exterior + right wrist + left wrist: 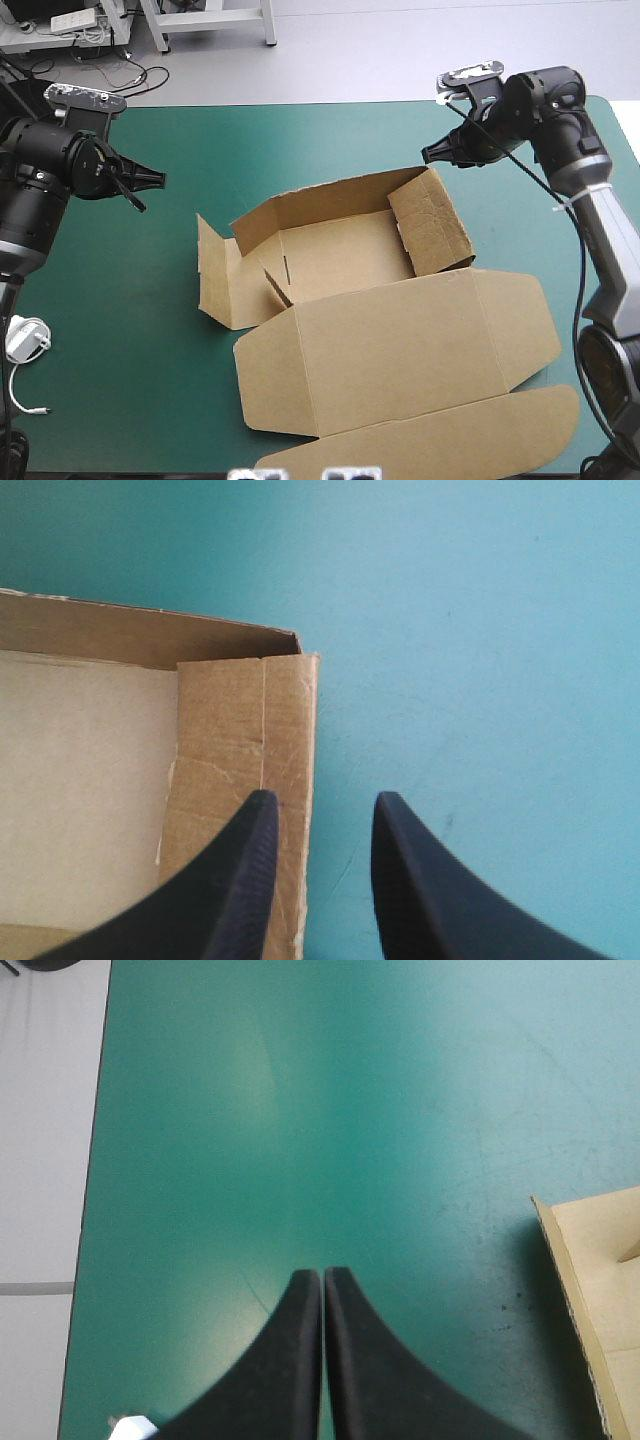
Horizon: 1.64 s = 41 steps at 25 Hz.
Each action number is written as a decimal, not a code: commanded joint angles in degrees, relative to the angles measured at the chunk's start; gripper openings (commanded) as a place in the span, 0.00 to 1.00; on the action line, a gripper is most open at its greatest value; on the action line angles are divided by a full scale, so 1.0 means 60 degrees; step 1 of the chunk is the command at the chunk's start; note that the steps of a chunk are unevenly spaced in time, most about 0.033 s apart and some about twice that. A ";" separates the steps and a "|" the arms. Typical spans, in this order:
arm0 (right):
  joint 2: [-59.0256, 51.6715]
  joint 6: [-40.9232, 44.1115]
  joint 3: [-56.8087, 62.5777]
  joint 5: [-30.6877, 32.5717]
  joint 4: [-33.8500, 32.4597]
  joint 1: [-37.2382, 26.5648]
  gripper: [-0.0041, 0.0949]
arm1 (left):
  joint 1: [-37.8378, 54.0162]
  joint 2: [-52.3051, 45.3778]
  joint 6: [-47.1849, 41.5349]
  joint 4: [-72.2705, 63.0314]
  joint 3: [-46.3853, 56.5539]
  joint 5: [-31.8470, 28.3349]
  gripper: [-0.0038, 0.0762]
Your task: Fold the box
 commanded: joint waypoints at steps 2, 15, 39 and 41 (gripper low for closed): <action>-0.1283 0.0029 0.0701 0.0083 0.0123 -0.0038 0.35 | 0.0240 -0.0235 -0.0015 -0.0249 -0.0326 -0.0227 0.04; -0.0693 -0.0536 0.3237 -0.1803 0.0103 -0.0038 0.35 | 0.1101 -0.0255 0.0323 -0.4474 -0.0288 0.0347 0.04; 0.0921 -0.1199 0.1081 -0.0265 0.2513 -0.0350 0.02 | 0.3881 0.1020 0.1844 -0.7015 -0.0308 -0.0255 0.04; 0.0858 -0.1065 0.0204 0.0075 0.3427 -0.0735 0.02 | 0.4874 0.1335 0.2263 -0.8347 -0.0308 -0.0158 0.04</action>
